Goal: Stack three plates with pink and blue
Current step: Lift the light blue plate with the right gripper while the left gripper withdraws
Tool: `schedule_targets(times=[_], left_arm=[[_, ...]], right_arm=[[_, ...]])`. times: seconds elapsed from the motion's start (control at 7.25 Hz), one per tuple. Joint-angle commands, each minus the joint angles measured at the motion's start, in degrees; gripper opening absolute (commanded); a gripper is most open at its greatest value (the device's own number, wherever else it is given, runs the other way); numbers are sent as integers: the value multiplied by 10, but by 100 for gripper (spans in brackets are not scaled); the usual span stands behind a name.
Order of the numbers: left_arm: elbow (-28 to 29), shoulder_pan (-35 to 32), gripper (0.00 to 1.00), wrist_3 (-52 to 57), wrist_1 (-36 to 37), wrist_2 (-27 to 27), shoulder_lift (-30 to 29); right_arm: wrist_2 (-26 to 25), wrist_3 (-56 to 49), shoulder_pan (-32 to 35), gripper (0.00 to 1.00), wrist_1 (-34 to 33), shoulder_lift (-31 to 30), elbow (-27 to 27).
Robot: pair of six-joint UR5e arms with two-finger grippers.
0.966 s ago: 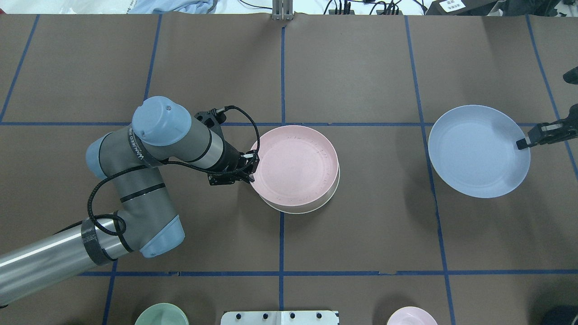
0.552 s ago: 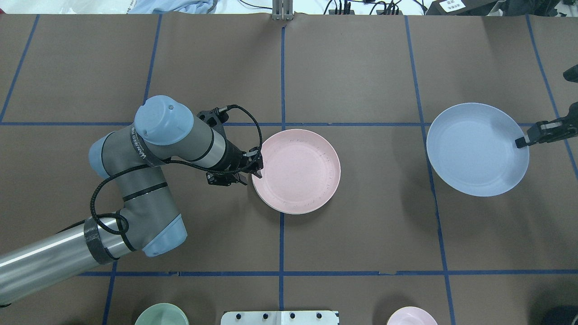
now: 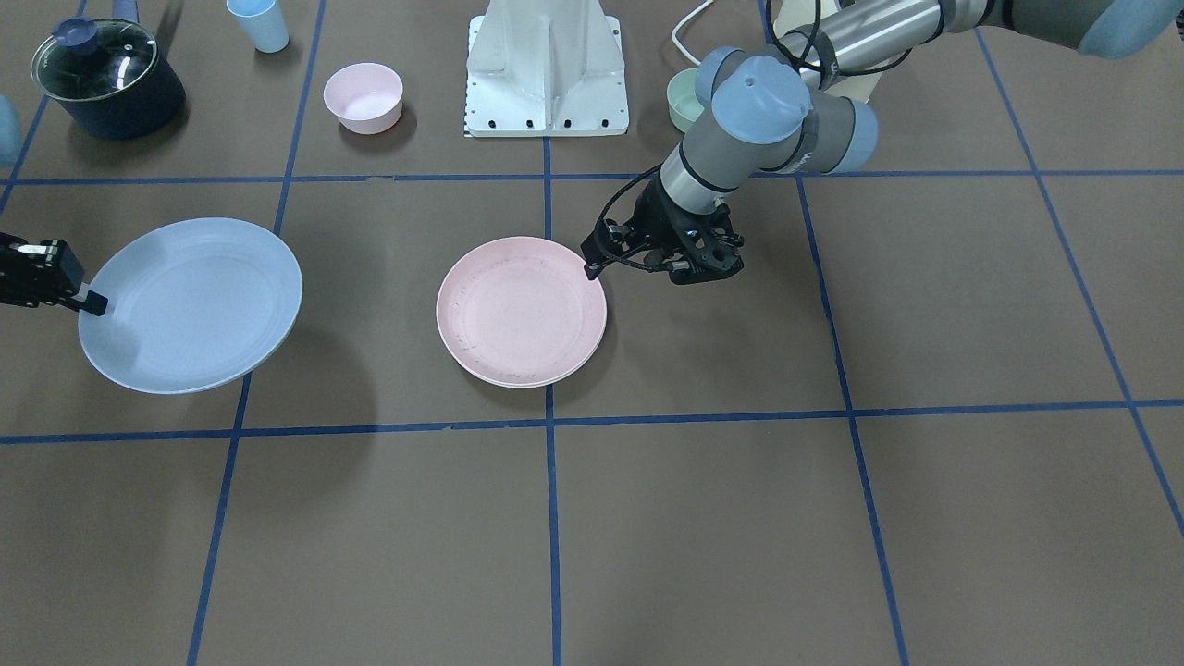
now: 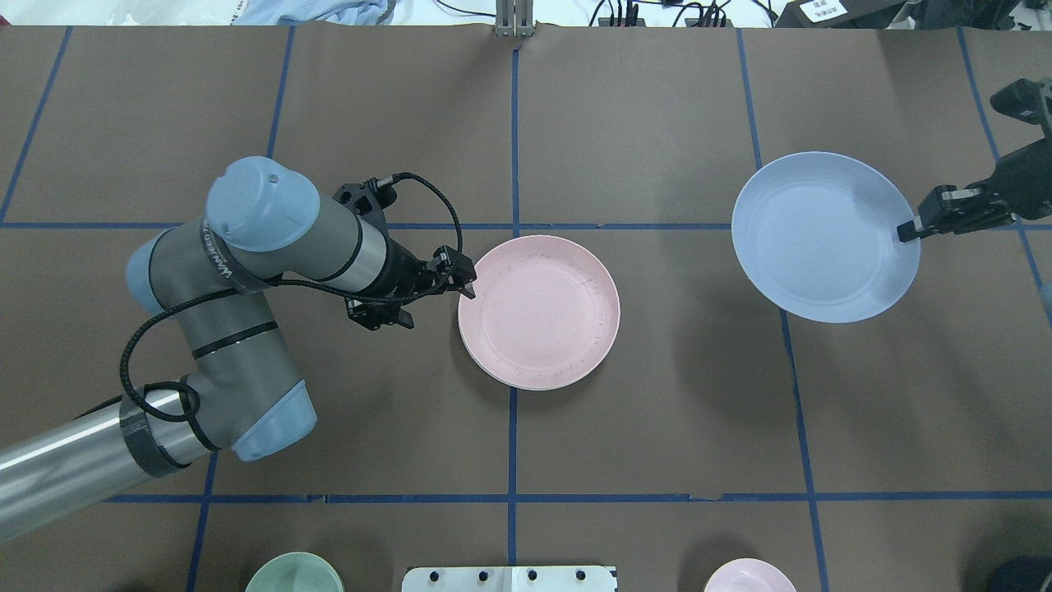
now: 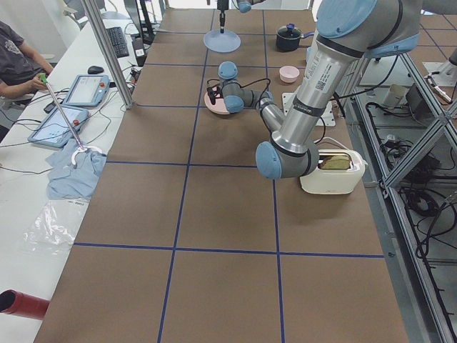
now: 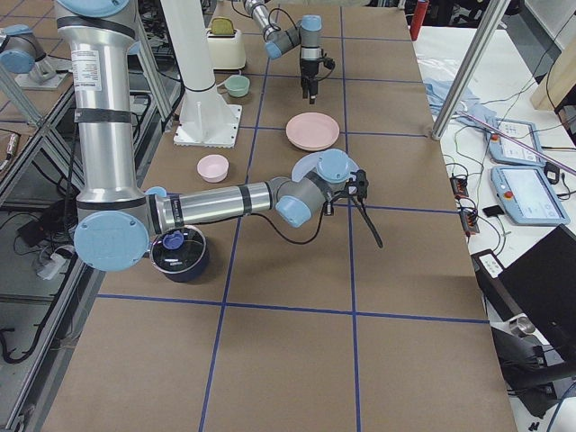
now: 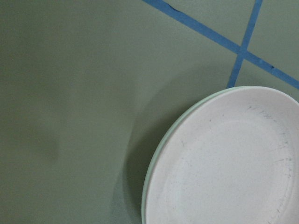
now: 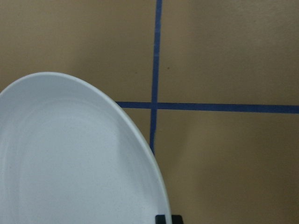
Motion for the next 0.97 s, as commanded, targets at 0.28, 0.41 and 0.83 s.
schedule_targets(times=[0.28, 0.41, 0.83], left_arm=[[-103, -77, 100, 265, 149, 1, 71], [-126, -92, 100, 325, 149, 1, 102], [-137, -99, 100, 354, 150, 2, 123]], right_arm=[[-98, 156, -133, 0, -1, 97, -1], [-129, 190, -165, 0, -1, 118, -1], [-226, 261, -271, 0, -6, 181, -10]])
